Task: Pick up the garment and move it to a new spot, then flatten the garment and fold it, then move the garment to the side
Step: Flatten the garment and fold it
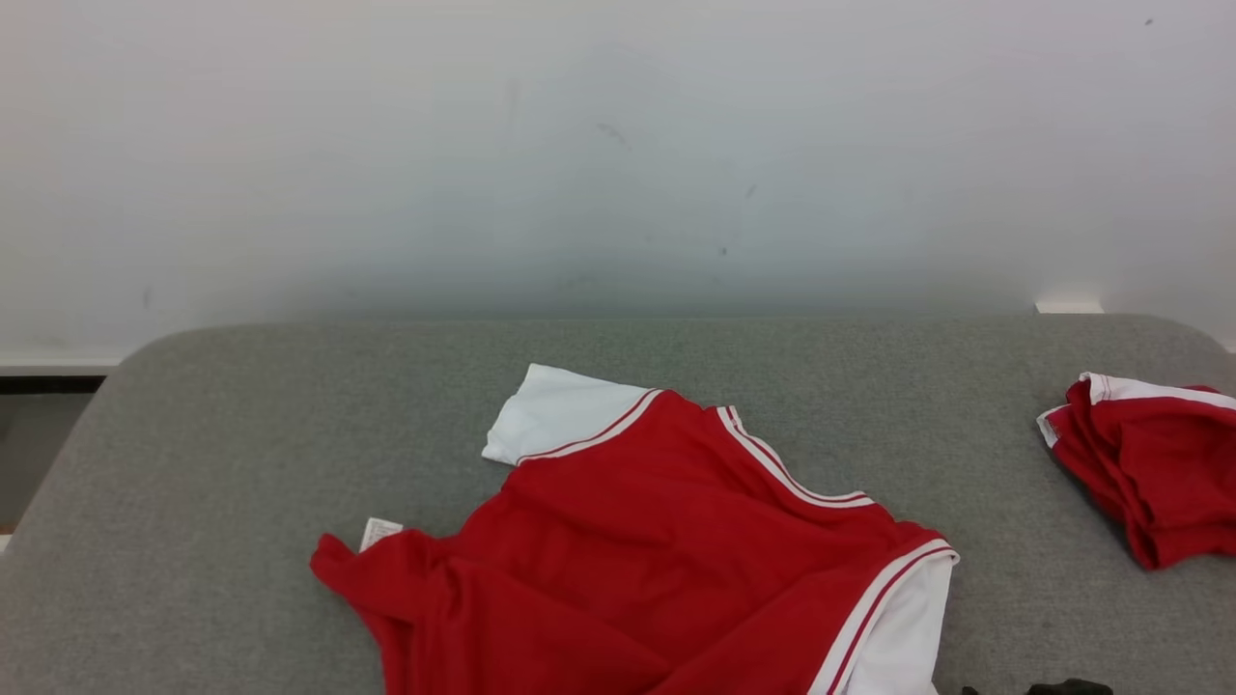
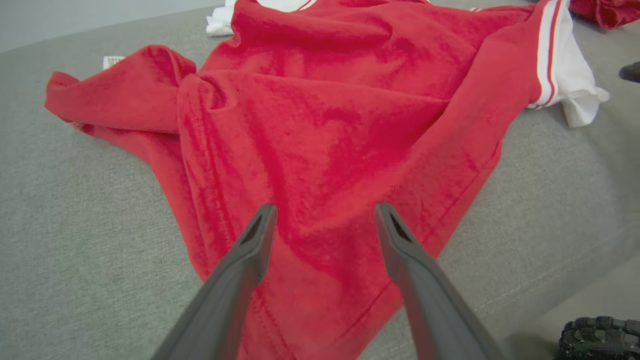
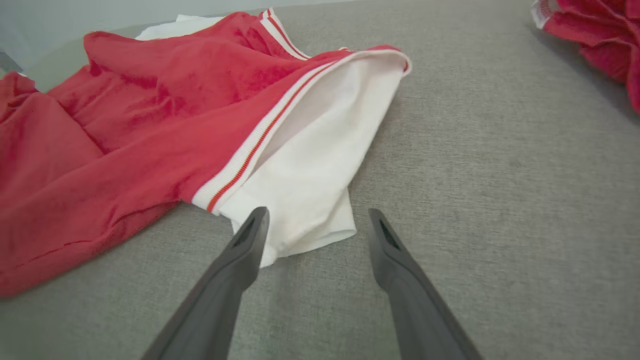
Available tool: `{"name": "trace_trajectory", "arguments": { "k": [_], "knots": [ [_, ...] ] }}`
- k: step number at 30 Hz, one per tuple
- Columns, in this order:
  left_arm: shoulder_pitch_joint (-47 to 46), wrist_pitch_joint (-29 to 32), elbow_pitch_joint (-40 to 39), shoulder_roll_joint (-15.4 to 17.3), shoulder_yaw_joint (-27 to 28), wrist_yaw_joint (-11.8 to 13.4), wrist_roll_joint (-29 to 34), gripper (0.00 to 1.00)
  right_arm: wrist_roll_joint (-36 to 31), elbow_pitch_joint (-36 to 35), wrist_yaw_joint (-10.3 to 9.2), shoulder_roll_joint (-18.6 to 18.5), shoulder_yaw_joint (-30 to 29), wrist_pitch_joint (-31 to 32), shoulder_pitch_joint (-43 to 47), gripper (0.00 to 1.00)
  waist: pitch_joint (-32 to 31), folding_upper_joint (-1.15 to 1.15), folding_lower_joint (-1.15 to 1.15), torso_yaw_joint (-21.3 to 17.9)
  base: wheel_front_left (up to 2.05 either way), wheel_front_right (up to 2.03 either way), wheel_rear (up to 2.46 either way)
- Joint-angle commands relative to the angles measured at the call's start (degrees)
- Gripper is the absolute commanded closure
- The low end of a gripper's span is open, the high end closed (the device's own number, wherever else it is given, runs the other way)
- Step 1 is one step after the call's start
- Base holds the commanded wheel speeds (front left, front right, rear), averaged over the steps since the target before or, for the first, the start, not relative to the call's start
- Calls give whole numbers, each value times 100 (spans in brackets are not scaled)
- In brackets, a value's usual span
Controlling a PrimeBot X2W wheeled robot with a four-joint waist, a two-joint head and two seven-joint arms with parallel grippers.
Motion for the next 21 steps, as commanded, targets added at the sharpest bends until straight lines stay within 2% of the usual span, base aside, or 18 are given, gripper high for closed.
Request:
{"name": "trace_trajectory", "arguments": {
  "k": [1,8,21],
  "knots": [
    [81,72,-51,62,-9,-32,-38,0,51,44,-15,14,-24,37,-105,0,58,0,0,58,0,0,0],
    [146,401,-277,192,-126,-176,-148,0,272,474,-15,171,-4,237,-382,0,187,0,0,214,0,0,0],
    [103,633,-328,303,-372,-317,-293,0,513,927,-15,237,113,30,-742,0,363,0,0,329,0,0,0]
  ]
}}
